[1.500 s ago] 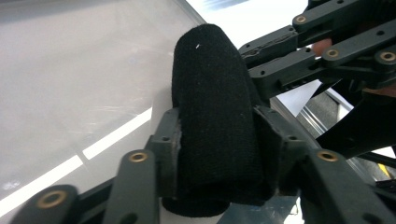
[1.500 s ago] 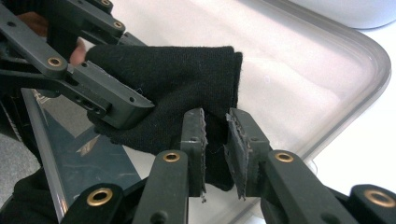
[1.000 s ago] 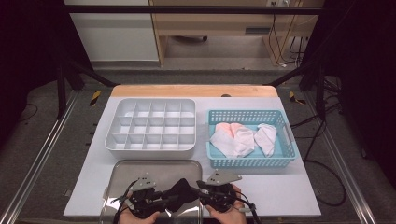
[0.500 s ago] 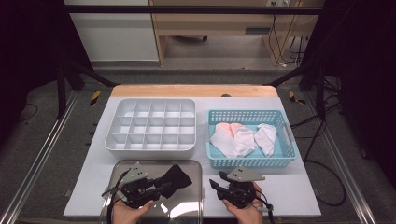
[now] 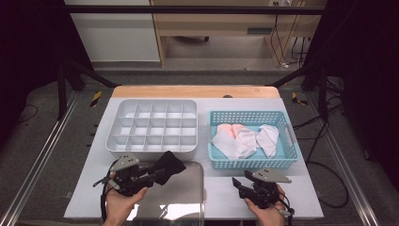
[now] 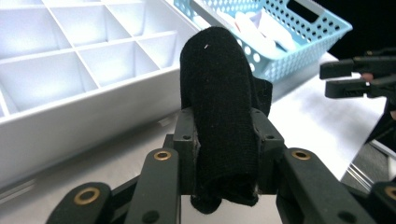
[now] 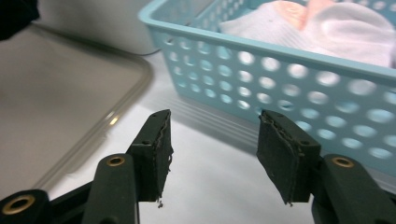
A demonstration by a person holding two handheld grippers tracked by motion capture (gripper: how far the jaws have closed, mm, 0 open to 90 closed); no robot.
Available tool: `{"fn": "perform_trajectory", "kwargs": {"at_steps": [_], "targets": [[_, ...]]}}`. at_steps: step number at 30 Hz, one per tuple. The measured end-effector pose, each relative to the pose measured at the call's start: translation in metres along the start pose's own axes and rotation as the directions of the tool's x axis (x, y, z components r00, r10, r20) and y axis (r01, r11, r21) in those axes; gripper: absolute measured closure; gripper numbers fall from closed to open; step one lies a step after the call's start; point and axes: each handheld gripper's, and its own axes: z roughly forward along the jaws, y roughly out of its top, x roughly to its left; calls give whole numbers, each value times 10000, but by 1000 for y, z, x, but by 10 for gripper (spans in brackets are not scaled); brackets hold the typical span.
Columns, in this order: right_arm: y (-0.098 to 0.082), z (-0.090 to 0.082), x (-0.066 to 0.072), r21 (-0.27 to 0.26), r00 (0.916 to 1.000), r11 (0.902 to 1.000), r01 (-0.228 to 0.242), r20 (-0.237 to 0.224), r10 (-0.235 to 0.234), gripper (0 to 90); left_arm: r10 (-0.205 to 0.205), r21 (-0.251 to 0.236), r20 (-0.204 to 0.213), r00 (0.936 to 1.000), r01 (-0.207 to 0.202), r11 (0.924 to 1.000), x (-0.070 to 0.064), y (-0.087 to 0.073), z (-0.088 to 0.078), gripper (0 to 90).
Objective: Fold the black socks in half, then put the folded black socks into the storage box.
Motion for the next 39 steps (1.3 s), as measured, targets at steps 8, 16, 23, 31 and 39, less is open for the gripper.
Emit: {"fn": "perform_trajectory", "kwargs": {"at_steps": [8, 16, 23, 31, 39], "targets": [[-8, -4, -16, 38, 9987, 9993, -371, 343, 370, 392, -20, -269, -221, 9998, 14, 9996, 5, 17, -4, 674], [-13, -5, -20, 240, 9976, 9990, -384, 588, 369, 363, -24, -275, -603, 9982, 7, 9996, 22, 30, -11, 673], [-15, -6, -21, 303, 9972, 9986, -436, 618, 416, 353, -195, -385, -1053, 9942, 155, 9991, 41, 38, -16, 673], [-17, -5, -20, 355, 9975, 9988, -335, 634, 312, 341, -418, -382, -1442, 9887, 366, 9986, 63, 45, -24, 673], [-18, -4, -18, 440, 9977, 9987, -276, 625, 248, 332, -569, -263, -1890, 9803, 529, 9983, 82, 47, -22, 672]]}}
